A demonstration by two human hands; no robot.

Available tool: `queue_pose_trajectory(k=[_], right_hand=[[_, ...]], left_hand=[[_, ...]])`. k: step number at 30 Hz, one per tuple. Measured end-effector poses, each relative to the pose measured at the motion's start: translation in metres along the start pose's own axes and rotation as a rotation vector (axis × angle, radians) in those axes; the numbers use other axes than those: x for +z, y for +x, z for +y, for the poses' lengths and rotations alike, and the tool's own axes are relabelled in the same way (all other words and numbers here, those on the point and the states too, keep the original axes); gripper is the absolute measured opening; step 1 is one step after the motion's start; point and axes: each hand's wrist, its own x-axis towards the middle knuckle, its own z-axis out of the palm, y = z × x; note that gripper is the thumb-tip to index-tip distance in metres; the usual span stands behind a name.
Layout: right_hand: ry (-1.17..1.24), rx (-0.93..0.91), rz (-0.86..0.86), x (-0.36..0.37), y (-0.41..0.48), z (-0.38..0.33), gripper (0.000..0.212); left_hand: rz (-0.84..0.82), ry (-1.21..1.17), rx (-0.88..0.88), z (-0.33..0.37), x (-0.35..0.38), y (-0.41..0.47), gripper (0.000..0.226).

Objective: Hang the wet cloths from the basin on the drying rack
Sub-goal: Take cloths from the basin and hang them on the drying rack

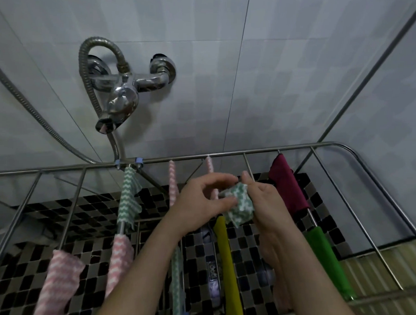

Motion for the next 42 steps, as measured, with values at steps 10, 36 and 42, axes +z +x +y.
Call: queue_pose_trajectory(k=[10, 36, 42], right_hand=[[-0.511, -0.076, -0.289, -0.031, -0.021, -0.014, 0.056], [-0.116, -0.098, 0.556, -0.133, 0.014, -0.024, 0.02], [-0.298, -0.041, 0.432, -0.14, 0.023, -0.049, 0.016]], left_hand=[[0.211, -0.101, 0.053, 0.037, 0.012, 0.007, 0.016], [0.066, -0.17, 0.001, 0.003, 0.084, 0.056, 0.038], [-0.095, -0.157, 0.138, -0.002, 0.06, 0.054, 0.059]])
